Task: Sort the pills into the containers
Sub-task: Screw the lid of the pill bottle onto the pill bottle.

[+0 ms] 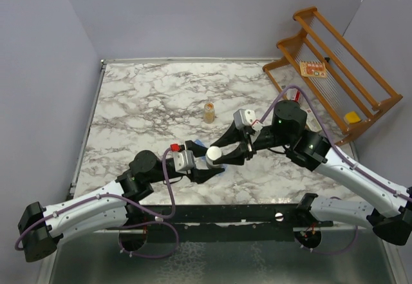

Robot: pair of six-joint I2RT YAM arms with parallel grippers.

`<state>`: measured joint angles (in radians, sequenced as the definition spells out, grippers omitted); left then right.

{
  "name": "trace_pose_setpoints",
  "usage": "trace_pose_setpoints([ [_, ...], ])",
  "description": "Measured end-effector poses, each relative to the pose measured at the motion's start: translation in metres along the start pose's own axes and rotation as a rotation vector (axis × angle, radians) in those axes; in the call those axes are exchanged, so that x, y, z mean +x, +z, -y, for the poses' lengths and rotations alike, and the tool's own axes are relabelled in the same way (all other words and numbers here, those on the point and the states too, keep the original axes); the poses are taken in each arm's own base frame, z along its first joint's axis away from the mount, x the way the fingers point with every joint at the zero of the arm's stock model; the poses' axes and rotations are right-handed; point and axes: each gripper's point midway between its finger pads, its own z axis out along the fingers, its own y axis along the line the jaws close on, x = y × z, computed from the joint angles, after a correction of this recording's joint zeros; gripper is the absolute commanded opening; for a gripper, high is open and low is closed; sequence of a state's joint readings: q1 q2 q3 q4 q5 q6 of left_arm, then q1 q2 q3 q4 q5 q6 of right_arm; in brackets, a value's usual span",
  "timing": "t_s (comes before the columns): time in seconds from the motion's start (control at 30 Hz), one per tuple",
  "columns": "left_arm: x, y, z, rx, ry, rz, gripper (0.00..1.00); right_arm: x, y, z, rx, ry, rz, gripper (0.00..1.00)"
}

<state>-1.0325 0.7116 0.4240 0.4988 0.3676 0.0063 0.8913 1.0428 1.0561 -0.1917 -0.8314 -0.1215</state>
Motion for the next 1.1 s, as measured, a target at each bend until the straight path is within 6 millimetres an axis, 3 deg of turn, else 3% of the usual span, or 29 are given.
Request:
trace_pose_setpoints([
  [1.1, 0.0075, -0.0053, 0.0017, 0.001, 0.006, -0.038, 0.00, 0.0090, -0.0035, -0.0032, 0.003, 0.017, -0.028, 0.35],
])
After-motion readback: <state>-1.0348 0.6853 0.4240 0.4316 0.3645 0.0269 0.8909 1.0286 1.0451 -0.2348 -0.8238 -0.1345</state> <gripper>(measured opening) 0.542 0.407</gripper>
